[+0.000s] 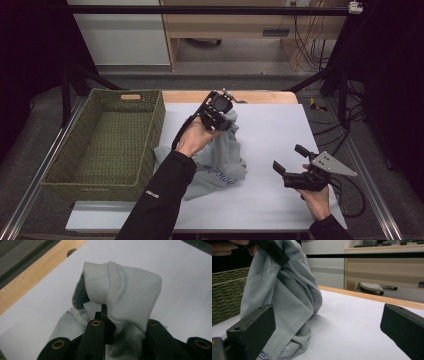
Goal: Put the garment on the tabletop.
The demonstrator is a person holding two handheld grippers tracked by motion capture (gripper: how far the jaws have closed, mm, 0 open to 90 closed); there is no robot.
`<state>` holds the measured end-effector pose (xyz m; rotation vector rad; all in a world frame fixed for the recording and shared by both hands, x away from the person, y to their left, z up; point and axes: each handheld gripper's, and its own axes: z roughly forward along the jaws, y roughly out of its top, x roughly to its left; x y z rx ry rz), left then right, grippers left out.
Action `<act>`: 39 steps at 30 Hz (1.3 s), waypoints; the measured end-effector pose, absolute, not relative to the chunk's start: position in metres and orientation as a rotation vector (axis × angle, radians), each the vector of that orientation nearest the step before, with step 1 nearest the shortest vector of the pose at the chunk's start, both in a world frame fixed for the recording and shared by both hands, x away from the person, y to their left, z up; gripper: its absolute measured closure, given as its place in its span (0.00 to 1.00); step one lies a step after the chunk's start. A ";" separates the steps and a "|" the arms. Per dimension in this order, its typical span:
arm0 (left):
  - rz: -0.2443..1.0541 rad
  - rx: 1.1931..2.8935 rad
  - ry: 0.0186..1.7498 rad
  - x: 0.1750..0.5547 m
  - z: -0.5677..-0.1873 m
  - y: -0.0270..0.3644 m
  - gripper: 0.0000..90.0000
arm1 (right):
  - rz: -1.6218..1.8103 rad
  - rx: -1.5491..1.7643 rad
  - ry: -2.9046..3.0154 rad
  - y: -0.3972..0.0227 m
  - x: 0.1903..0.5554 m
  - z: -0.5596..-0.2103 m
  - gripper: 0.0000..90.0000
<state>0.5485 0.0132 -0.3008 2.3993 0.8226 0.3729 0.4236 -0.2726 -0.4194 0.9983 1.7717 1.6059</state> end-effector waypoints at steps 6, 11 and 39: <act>0.340 2.437 0.814 0.543 -0.320 0.010 0.83 | 1.609 0.979 1.770 -0.273 0.424 -0.421 0.00; 0.358 2.398 0.816 0.542 -0.319 0.015 0.59 | 1.611 0.986 1.777 -0.271 0.423 -0.421 0.00; 0.473 1.731 0.759 0.450 -0.357 0.108 0.10 | 1.604 1.002 1.788 -0.269 0.424 -0.423 0.00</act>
